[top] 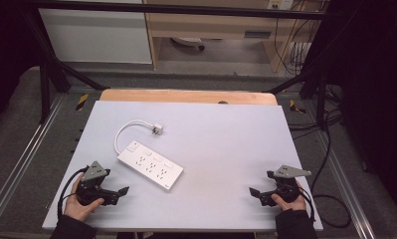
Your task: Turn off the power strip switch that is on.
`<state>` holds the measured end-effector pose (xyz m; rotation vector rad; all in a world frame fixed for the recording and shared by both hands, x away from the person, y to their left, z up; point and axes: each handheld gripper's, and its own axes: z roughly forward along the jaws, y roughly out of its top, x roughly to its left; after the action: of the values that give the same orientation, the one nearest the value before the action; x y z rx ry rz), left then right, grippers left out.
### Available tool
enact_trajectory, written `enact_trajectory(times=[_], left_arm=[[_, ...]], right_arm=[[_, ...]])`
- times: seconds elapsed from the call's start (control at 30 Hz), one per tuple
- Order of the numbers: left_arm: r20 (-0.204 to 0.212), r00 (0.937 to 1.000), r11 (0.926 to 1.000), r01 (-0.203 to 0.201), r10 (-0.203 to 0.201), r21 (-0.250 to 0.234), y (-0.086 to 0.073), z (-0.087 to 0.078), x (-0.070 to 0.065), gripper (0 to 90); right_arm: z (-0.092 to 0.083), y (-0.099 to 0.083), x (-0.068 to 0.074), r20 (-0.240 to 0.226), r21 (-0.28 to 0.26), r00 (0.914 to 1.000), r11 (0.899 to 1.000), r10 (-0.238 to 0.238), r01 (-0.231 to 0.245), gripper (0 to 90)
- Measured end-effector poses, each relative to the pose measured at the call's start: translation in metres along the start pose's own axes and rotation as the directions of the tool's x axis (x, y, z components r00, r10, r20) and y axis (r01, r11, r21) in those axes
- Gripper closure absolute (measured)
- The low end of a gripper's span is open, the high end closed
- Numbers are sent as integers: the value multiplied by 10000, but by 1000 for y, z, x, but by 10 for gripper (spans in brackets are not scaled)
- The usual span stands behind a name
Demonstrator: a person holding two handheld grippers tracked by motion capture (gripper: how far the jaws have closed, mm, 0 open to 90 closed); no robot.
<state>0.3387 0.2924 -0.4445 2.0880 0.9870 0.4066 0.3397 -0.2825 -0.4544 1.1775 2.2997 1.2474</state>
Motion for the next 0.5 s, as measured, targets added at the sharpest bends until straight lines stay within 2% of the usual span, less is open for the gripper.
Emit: enact_trajectory(times=[0.5], left_arm=[[-47,10000,9999,17,-18,-167,2,-3,-1,22]], right_arm=[[0,0,1,-62,38,10000,10000,-27,28,6]])
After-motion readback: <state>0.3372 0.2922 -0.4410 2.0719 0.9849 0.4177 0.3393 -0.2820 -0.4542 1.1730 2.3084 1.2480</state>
